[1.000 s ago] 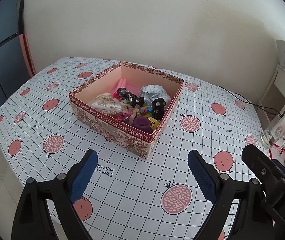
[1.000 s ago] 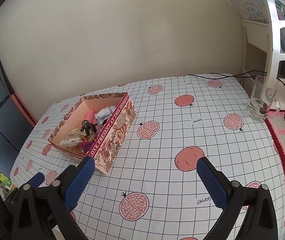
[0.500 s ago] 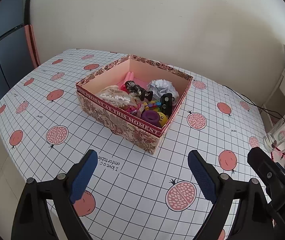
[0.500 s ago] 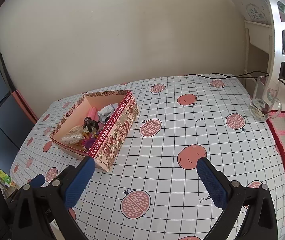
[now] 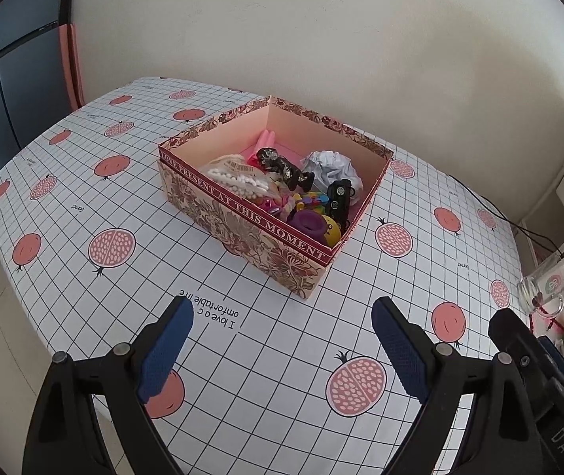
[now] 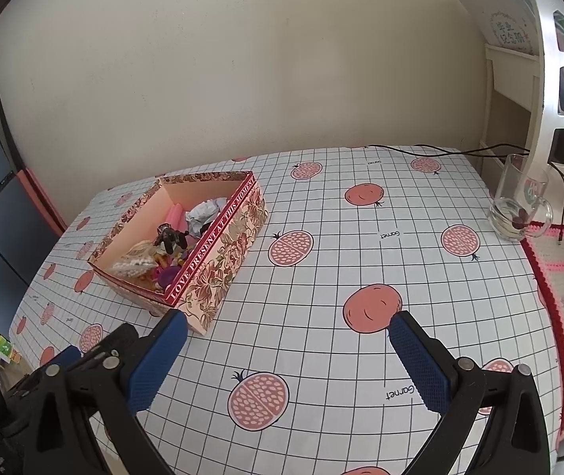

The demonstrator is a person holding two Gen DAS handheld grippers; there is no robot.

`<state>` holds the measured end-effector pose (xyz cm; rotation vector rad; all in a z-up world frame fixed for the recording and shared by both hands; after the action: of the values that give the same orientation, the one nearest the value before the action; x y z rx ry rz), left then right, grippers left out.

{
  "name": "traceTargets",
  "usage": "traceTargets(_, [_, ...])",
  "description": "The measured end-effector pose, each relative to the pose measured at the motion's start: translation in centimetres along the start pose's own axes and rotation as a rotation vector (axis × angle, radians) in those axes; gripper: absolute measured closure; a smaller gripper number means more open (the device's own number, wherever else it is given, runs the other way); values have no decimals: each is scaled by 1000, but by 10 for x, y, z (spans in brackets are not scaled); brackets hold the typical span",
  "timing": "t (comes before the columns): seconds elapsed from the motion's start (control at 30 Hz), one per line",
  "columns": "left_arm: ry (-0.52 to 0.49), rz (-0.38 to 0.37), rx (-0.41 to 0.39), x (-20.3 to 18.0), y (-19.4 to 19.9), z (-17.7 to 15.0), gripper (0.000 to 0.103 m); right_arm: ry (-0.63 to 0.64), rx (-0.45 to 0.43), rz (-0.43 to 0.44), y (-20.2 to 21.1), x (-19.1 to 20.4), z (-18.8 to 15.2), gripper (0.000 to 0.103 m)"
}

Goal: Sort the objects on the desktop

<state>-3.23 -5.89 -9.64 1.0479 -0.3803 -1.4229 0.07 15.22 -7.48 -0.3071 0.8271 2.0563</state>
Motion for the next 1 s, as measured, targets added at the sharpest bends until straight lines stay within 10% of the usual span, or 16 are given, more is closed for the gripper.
traceTargets(1.0, [-27,36,-67,0,9,7,11,0,-32,13,3,0,4,0])
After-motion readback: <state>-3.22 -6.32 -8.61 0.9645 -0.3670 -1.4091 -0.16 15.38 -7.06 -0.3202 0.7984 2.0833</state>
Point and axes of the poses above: each gripper's, at about its wrist camera, not at the fingertips, and y roughly against the way its jaws point, x to its left, z to its top, the point moved 10 cm from there along -y, roughly the way its jaws point, and after that the axes turned 15 degrees about y, right-handed, at the moved point
